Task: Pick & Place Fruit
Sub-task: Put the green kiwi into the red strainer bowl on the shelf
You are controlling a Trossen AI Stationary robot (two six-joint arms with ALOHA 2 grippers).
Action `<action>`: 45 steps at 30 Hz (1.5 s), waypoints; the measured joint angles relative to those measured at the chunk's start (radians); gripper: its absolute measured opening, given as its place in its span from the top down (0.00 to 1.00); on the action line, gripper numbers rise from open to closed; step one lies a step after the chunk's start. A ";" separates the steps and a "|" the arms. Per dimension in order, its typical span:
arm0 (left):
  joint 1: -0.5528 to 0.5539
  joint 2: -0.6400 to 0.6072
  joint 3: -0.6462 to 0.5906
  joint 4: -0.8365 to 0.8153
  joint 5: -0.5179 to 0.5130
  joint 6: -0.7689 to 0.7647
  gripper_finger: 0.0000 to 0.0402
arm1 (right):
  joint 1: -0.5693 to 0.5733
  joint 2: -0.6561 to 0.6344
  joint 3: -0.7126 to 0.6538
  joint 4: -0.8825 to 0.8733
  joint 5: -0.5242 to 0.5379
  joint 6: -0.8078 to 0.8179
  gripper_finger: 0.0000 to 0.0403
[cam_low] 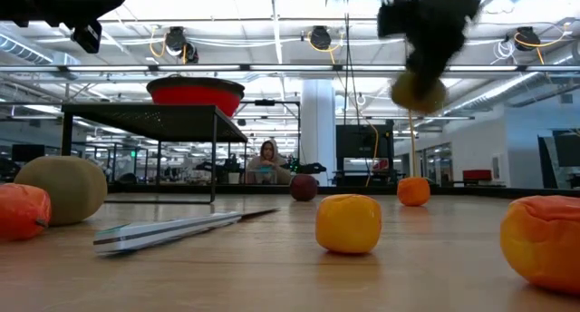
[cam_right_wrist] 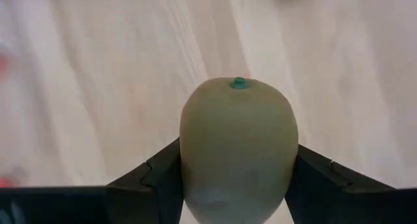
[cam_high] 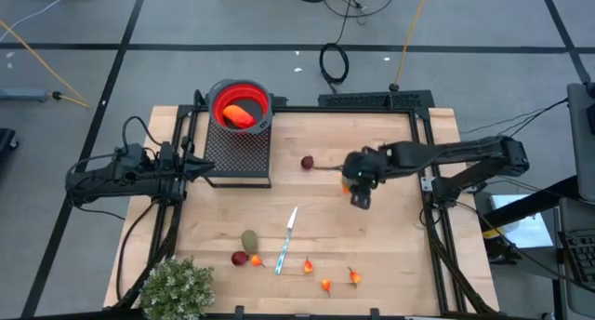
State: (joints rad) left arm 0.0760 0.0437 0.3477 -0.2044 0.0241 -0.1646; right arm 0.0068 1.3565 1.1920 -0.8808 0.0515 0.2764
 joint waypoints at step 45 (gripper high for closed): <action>-0.001 0.193 0.000 0.297 -0.050 -0.389 0.95 | -0.021 -0.037 0.071 0.974 0.000 -0.257 0.51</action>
State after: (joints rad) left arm 0.0753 0.2367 0.3477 0.0927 -0.0256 -0.5538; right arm -0.0139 1.3197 1.2629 0.0930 0.0513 0.0191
